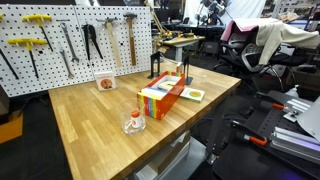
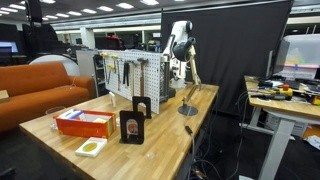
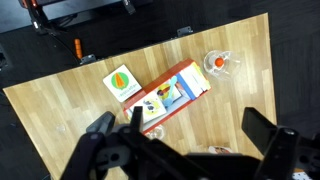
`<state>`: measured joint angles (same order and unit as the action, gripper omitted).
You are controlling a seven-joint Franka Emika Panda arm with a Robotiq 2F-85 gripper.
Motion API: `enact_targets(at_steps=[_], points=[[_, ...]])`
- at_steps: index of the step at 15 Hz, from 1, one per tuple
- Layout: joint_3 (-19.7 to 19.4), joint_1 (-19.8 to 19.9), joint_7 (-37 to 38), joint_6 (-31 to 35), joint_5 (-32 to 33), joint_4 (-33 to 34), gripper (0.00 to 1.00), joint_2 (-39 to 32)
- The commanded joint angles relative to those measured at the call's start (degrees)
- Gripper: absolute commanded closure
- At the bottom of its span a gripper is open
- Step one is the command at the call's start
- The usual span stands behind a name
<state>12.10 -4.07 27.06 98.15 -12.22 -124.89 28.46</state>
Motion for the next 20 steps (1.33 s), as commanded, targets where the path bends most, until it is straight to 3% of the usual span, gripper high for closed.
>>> enact_targets(at_steps=[1,5,6,8,13,16,20], points=[[2.98,0.65,1.91,6.14,3.78,0.11,0.0,-4.85],[5.96,0.33,12.01,13.37,9.91,0.96,0.0,-14.69],[4.2,-1.17,8.78,12.27,8.36,-0.64,0.0,-11.85],[4.14,-1.58,9.62,13.07,8.79,-0.47,0.0,-14.11],[4.16,-1.28,10.9,13.29,8.89,-0.25,0.0,-12.28],[4.4,-0.1,19.27,19.32,9.31,0.19,0.0,-17.23],[2.98,-0.72,30.55,22.43,13.78,2.36,0.0,-28.96]])
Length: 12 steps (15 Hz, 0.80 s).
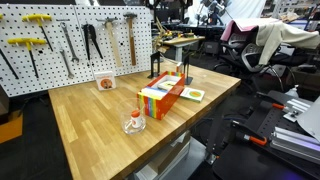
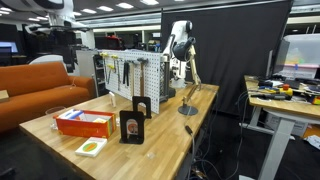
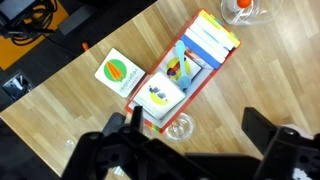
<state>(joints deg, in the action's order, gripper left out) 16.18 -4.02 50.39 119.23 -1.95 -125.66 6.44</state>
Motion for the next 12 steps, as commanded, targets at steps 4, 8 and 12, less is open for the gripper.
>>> enact_targets(at_steps=[4,8,12], points=[[-4.29,-3.17,10.79,2.57,3.34,3.27,0.0,-12.1],[-5.22,-4.2,11.31,2.45,3.34,4.24,0.0,-13.4],[-5.25,-4.24,11.35,2.41,3.38,3.89,0.0,-12.72]])
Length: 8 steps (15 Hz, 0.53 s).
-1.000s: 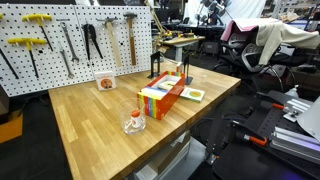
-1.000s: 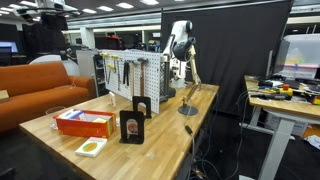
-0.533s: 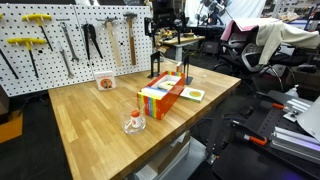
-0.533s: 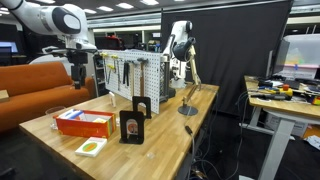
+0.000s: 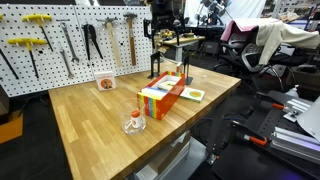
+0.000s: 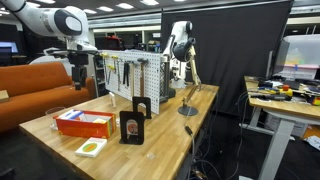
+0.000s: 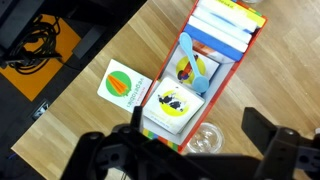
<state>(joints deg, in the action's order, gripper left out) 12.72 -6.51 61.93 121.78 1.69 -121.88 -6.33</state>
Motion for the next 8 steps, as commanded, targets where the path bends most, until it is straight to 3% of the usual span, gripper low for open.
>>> enact_targets(at_steps=[1,5,8], points=[[-2.07,-1.87,2.31,-0.25,0.63,0.83,0.0,-0.74],[-4.03,-2.78,8.34,0.71,1.8,5.58,0.0,-7.25],[-5.59,-3.11,8.04,2.64,-0.64,10.04,0.0,-14.46]])
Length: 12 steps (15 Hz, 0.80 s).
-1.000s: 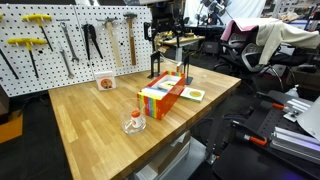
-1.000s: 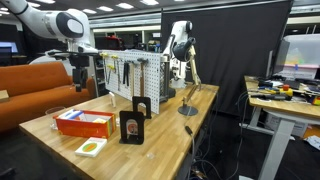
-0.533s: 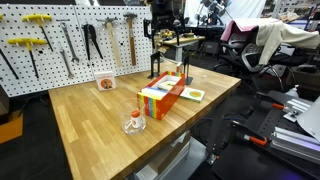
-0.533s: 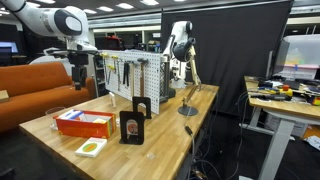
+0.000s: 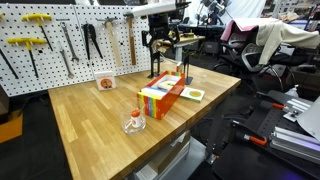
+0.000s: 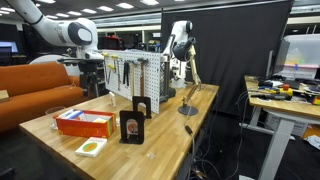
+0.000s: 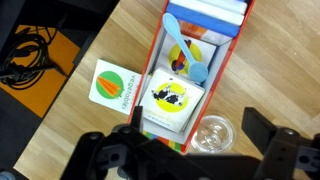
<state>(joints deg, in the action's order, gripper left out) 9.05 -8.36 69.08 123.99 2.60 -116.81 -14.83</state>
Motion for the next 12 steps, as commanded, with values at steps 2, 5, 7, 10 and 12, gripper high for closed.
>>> enact_targets(at_steps=[2,5,7,10,12], points=[[-3.13,-1.63,0.27,1.63,-2.0,7.69,0.0,-10.23],[-3.66,-1.34,-1.65,2.38,-5.11,11.5,0.0,-15.42],[-3.9,-1.53,-1.76,2.54,-7.07,13.15,0.0,-17.84],[-3.66,-1.84,-1.79,2.69,-9.92,13.36,0.0,-19.31],[-3.83,-2.38,-1.21,3.18,-11.14,12.17,0.0,-19.35]])
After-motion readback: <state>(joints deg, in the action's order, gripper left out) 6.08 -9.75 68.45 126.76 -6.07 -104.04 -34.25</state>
